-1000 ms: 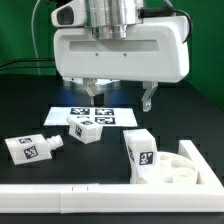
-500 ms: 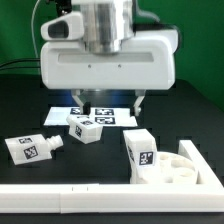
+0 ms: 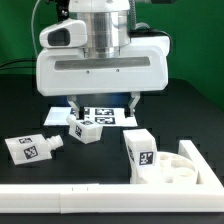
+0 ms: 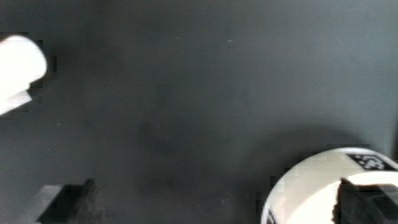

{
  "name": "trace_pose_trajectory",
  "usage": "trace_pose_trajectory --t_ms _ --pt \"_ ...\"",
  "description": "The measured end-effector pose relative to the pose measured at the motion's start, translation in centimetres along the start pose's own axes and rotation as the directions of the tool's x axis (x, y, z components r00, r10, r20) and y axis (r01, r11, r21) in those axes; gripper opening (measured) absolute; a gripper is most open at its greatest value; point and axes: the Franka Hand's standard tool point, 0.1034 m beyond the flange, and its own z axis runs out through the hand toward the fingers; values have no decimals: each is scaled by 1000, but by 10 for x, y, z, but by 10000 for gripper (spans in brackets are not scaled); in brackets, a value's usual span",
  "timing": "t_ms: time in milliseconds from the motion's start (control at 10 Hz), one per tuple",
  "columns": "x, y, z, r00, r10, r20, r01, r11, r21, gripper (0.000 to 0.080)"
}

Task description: Assemble stool

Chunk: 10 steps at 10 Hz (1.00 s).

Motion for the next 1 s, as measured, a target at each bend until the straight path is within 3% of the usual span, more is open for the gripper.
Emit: trace_pose_trajectory --t_ms 200,300,500,700,900,1000 --pt "-22 -4 19 984 -178 18 178 980 -82 649" --pt "-31 3 23 974 -227 6 227 969 -94 649" --pt "-30 4 22 962 -273 17 273 958 -90 649" --pt "-45 -5 29 977 -178 113 186 981 -61 649" --pt "-69 -13 31 944 -138 301 178 978 -109 649" --pt "-66 -11 31 925 -134 355 183 977 -109 649"
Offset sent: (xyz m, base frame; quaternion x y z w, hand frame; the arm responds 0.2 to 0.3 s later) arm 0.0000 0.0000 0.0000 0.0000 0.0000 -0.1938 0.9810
